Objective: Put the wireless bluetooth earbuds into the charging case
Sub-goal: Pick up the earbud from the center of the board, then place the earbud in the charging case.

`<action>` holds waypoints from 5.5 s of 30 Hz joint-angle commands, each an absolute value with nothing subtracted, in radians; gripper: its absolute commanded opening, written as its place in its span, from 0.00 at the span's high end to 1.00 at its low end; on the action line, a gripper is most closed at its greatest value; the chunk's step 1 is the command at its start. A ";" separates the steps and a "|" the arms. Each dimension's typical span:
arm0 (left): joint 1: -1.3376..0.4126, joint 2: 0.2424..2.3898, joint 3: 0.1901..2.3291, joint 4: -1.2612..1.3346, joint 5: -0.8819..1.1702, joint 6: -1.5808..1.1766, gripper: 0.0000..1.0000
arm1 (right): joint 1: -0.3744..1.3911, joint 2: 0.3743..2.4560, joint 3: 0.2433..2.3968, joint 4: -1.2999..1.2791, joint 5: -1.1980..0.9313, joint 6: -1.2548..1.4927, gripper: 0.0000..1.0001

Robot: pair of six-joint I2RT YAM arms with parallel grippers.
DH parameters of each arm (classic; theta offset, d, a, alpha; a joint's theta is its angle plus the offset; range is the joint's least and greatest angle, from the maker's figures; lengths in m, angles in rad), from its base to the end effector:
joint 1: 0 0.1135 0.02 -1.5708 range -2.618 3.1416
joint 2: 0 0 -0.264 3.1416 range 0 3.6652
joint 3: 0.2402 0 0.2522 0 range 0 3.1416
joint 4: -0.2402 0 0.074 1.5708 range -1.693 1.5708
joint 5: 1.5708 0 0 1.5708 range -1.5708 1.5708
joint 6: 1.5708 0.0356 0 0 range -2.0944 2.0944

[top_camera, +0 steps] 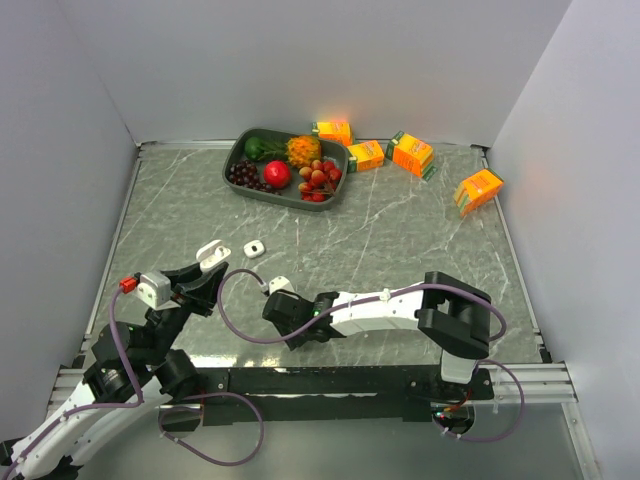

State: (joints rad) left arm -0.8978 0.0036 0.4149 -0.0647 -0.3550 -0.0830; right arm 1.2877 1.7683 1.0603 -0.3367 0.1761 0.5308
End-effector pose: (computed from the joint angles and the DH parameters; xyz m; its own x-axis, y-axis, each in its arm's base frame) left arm 0.0455 -0.0373 0.3039 0.1671 -0.3344 -0.9275 0.5452 0.8152 -0.1956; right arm 0.1042 0.3359 0.1643 -0.6744 -0.5341 -0.5098 -0.6718 0.7304 0.1235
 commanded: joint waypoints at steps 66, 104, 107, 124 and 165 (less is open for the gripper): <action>-0.908 0.657 0.245 0.977 -0.345 0.459 0.99 | 1.019 1.374 1.693 -0.598 -0.178 1.097 1.00; -0.910 0.587 0.278 0.910 -0.279 0.428 0.99 | 0.939 1.511 1.664 -0.572 -0.311 1.270 1.00; -0.910 0.594 0.278 0.913 -0.275 0.437 0.99 | 0.937 1.519 1.674 -0.575 -0.316 1.281 1.00; -0.945 0.600 0.259 0.946 -0.298 0.532 0.99 | 0.925 1.531 1.649 -0.517 -0.330 1.373 1.00; -0.997 0.692 0.281 1.112 -0.426 0.584 0.99 | 0.928 1.483 1.591 -0.488 -0.293 1.445 0.70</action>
State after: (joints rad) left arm -0.9916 0.6918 0.2401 1.0439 -0.4255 0.5907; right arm 0.9314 1.5227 1.5959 -0.5014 -0.3141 1.4460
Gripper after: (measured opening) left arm 0.331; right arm 0.259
